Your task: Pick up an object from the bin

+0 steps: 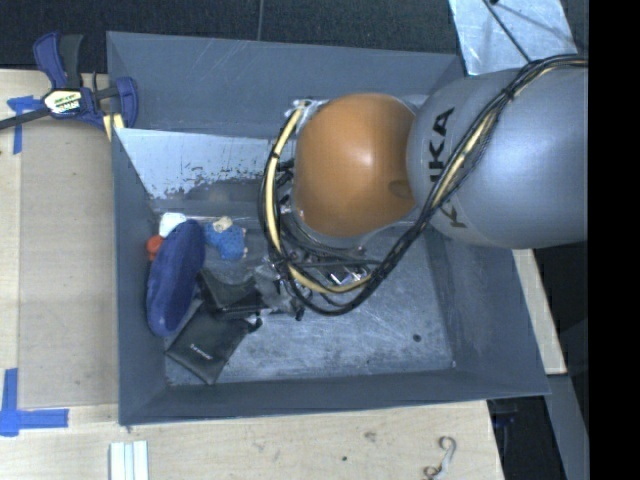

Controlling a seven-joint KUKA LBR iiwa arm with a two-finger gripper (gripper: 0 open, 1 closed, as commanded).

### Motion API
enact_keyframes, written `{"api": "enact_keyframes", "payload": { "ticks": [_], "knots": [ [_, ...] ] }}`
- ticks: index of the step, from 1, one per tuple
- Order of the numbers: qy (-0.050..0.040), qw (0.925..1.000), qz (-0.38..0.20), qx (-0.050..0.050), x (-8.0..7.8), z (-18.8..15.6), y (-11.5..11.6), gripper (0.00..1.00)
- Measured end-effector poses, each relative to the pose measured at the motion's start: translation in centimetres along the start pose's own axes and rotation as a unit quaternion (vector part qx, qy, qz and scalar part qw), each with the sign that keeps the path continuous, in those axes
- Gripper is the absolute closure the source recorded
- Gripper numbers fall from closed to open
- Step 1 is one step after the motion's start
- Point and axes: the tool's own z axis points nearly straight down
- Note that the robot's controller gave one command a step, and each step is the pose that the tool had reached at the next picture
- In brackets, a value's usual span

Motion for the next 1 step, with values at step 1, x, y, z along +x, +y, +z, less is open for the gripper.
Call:
{"api": "enact_keyframes", "payload": {
  "ticks": [1],
  "knots": [
    [-0.0073, 0.9993, -0.036, 0.003, -0.19, -15.73, 1.00, 1.00]
  ]
}}
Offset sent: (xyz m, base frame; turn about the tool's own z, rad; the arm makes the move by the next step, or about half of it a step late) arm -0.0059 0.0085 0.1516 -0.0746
